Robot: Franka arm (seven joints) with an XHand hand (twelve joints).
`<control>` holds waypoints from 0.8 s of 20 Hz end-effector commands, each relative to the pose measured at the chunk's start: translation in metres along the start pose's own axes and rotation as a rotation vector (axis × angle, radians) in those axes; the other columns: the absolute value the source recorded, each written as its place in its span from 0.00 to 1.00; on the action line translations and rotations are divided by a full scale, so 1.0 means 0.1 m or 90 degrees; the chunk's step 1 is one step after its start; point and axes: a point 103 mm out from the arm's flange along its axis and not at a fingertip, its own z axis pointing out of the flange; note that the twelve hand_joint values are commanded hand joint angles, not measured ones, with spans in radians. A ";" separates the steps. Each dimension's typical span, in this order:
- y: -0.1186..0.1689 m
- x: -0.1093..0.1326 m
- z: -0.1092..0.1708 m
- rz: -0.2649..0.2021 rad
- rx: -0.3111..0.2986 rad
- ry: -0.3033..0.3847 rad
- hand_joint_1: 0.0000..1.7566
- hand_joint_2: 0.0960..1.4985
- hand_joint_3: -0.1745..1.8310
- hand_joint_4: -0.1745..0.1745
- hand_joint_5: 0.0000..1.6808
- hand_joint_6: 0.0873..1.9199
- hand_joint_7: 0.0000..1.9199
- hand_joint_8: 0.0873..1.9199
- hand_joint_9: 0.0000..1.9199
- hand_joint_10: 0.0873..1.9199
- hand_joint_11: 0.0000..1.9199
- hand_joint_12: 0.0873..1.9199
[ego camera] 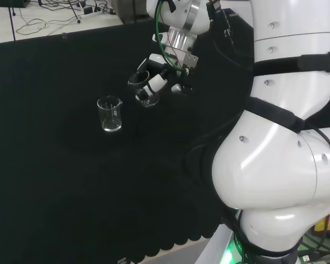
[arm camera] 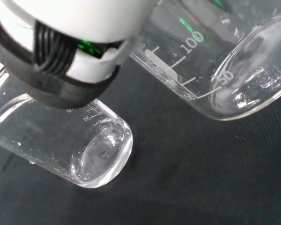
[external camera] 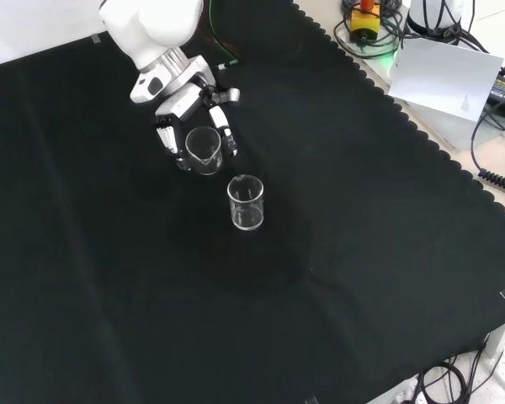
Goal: Place the beaker back on the table.
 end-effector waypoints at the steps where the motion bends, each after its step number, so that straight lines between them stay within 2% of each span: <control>1: 0.05 -0.03 0.05 -0.006 -0.010 0.013 0.81 0.46 0.29 0.00 0.79 0.20 0.69 0.24 0.75 0.12 0.67 0.34; 7: 0.09 -0.09 0.11 -0.007 -0.020 0.027 0.81 0.51 0.23 0.00 0.77 0.21 0.68 0.29 0.77 0.00 0.66 0.36; 16: 0.15 -0.16 0.18 -0.011 -0.039 0.052 0.81 0.52 0.22 0.00 0.77 0.21 0.68 0.30 0.77 0.00 0.66 0.36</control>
